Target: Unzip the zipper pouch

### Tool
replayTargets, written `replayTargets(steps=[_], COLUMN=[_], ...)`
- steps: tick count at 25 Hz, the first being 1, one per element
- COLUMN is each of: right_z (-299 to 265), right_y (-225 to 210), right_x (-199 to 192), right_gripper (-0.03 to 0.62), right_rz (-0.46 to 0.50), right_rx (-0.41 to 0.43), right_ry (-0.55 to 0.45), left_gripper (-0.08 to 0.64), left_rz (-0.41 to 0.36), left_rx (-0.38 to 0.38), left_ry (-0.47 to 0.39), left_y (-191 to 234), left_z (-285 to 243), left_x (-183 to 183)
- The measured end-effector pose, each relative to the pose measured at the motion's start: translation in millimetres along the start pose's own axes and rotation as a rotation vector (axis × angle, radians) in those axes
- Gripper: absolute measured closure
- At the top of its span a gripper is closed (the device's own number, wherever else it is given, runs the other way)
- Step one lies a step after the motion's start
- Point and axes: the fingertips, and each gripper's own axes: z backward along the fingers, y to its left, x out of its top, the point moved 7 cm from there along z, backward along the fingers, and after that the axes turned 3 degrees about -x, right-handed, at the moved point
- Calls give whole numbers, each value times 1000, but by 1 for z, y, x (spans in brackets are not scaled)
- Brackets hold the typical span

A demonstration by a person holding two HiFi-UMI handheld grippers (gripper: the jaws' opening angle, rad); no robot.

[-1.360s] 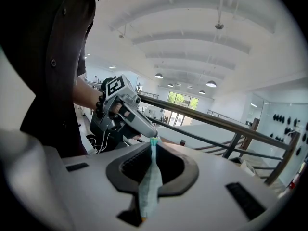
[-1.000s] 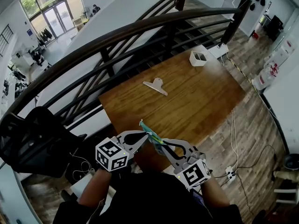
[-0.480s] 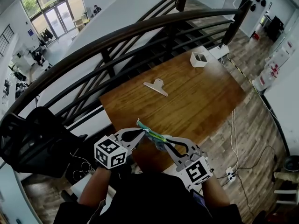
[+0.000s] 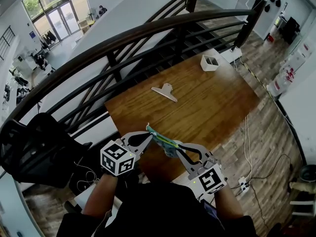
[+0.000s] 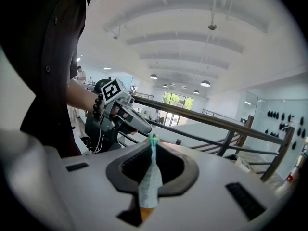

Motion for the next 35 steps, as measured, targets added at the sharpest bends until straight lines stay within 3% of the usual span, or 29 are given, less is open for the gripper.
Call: replayTargets(steps=[23,35], right_z=[2,-3], right_y=[-12,-20], right_x=[-7,-11], right_gripper=[566,566], right_rz=[-15,-35], right_rx=[-23,-38], right_ry=[9,20], left_gripper=[546,546], left_rz=[9,43], left_rx=[158,172], left_ry=[-12,-12], left_y=[34,45], left_z=[11,8], left_x=[2,1])
